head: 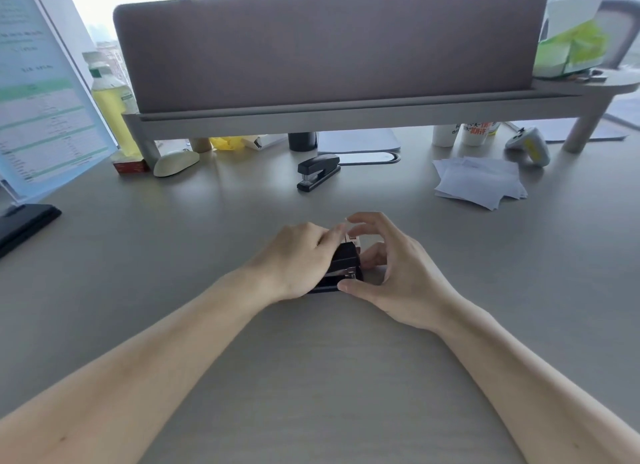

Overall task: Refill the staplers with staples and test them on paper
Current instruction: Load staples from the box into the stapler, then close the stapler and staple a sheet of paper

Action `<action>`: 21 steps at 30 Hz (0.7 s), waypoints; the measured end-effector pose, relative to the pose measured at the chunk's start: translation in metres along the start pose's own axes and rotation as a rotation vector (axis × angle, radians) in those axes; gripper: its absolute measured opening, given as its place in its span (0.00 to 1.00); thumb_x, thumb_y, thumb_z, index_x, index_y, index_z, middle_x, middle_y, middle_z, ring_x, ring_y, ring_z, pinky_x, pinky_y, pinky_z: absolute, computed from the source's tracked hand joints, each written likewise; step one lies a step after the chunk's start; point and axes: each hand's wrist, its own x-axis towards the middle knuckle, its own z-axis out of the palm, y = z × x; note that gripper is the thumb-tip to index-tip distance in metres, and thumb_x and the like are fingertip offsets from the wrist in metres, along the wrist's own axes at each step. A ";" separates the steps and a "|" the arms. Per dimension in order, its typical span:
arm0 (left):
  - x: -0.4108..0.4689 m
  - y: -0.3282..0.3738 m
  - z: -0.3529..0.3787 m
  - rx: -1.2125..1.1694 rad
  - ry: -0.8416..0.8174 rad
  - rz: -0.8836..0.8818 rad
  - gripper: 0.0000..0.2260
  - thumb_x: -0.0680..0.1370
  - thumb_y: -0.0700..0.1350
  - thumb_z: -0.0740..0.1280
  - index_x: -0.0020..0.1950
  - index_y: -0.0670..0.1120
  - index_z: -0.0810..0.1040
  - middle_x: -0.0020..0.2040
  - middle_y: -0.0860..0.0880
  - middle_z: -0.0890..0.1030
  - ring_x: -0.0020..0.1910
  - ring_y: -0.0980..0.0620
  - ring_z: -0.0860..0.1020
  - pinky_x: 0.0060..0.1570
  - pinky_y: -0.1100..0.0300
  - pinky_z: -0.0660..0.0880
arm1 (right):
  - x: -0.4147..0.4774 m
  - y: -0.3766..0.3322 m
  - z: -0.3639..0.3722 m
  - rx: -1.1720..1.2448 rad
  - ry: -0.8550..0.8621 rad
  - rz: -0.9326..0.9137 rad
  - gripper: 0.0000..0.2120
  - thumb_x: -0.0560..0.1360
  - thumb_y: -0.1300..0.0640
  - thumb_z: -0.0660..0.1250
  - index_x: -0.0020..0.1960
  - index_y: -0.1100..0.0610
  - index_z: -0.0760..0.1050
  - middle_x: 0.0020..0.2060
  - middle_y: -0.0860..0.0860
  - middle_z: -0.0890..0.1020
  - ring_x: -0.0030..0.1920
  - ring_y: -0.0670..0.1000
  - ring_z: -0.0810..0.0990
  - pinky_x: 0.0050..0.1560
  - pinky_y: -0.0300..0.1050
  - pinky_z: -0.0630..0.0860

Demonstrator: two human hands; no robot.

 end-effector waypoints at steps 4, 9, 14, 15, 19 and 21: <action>0.000 -0.003 0.012 0.054 0.079 0.015 0.29 0.86 0.58 0.50 0.27 0.47 0.64 0.26 0.49 0.69 0.28 0.45 0.69 0.34 0.53 0.65 | 0.000 0.001 0.000 -0.018 0.005 -0.013 0.40 0.67 0.56 0.83 0.73 0.40 0.68 0.65 0.40 0.79 0.48 0.42 0.86 0.49 0.29 0.75; -0.002 0.002 0.015 0.217 0.087 0.076 0.28 0.87 0.58 0.48 0.30 0.48 0.64 0.27 0.50 0.70 0.30 0.42 0.72 0.33 0.54 0.65 | 0.000 0.002 0.001 -0.013 0.002 -0.003 0.39 0.67 0.55 0.83 0.72 0.40 0.69 0.64 0.38 0.79 0.48 0.43 0.85 0.48 0.28 0.74; -0.012 -0.006 0.018 0.204 0.251 0.144 0.25 0.85 0.61 0.47 0.40 0.51 0.75 0.35 0.53 0.76 0.38 0.48 0.77 0.36 0.54 0.71 | -0.002 -0.002 -0.002 -0.013 -0.023 0.000 0.36 0.67 0.55 0.81 0.71 0.43 0.71 0.64 0.38 0.81 0.53 0.42 0.85 0.53 0.31 0.77; -0.016 -0.012 0.021 0.203 0.332 0.179 0.24 0.85 0.60 0.48 0.41 0.50 0.74 0.36 0.54 0.76 0.38 0.49 0.77 0.36 0.54 0.71 | -0.004 -0.003 -0.005 0.014 -0.033 -0.008 0.33 0.68 0.54 0.79 0.70 0.44 0.72 0.63 0.39 0.81 0.55 0.43 0.84 0.56 0.35 0.79; -0.022 -0.027 0.030 0.108 0.464 0.225 0.18 0.85 0.57 0.51 0.41 0.51 0.70 0.36 0.54 0.74 0.40 0.47 0.76 0.38 0.52 0.71 | 0.009 0.004 -0.033 0.210 0.165 0.055 0.18 0.73 0.46 0.63 0.60 0.50 0.81 0.56 0.46 0.88 0.58 0.48 0.85 0.60 0.45 0.77; -0.019 -0.028 0.033 0.117 0.449 0.220 0.17 0.85 0.57 0.50 0.41 0.52 0.69 0.36 0.54 0.73 0.38 0.48 0.75 0.36 0.54 0.69 | 0.031 0.017 -0.056 0.094 0.331 0.161 0.11 0.78 0.51 0.64 0.55 0.51 0.82 0.53 0.47 0.88 0.56 0.51 0.85 0.54 0.47 0.75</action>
